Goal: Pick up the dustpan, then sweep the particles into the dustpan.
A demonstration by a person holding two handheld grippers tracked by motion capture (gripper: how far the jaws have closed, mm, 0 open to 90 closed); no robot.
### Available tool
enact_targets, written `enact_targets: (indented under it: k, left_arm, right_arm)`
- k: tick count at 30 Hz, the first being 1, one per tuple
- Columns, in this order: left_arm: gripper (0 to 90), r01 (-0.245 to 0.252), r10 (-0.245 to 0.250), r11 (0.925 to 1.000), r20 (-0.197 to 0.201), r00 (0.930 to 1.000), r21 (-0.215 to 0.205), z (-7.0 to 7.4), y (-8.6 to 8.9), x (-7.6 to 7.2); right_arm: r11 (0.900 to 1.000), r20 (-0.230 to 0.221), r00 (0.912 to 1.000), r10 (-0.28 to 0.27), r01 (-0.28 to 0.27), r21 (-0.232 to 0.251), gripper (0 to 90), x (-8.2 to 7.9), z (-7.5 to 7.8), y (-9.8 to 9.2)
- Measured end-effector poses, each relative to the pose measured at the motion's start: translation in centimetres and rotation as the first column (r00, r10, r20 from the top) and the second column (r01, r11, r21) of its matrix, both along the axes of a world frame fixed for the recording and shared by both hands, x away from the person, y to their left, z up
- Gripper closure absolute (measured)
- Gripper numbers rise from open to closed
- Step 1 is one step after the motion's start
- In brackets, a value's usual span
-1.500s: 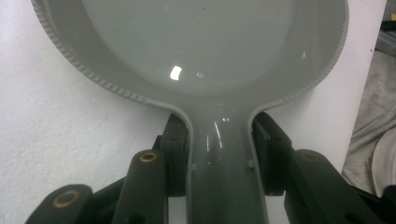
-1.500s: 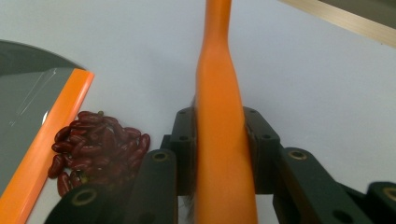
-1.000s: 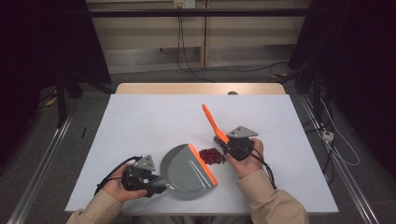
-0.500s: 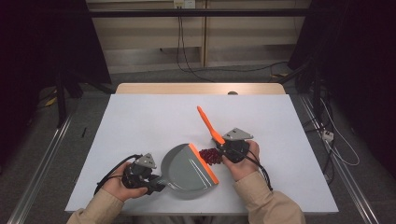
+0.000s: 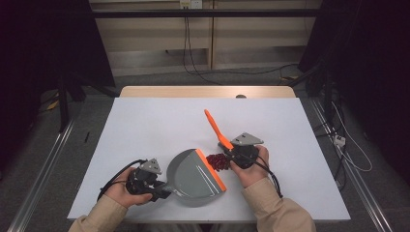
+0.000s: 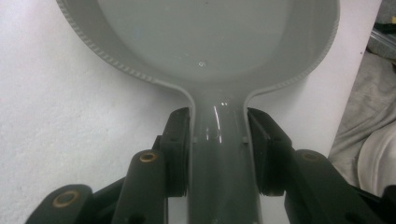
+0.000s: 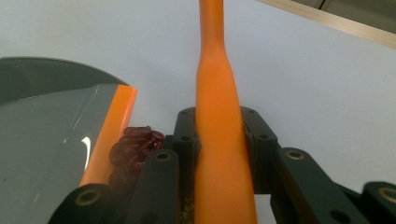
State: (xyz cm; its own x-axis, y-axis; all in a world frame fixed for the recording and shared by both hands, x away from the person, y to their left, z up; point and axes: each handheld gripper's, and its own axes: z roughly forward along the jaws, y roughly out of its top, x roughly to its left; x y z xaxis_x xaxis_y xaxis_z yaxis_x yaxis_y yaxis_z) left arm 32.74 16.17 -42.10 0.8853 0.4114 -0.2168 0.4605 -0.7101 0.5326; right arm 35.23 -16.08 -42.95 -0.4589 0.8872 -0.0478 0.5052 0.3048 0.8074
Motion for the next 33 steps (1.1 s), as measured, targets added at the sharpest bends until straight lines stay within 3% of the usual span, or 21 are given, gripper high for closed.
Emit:
enact_targets:
  k: [5,33]
  left_arm:
    - [62.4,0.002,-0.002,1.0000,-0.005,1.0000,0.002,-0.2,0.0,0.1]
    - [62.5,0.005,-0.005,1.0000,-0.001,1.0000,0.005,-0.1,-0.1,0.1]
  right_arm:
    - [1.000,-0.009,1.0000,-0.003,0.003,0.022,71.1,-0.1,0.0,0.3]
    - [0.999,-0.001,0.9993,0.037,-0.037,0.040,70.9,-1.2,-0.1,3.4]
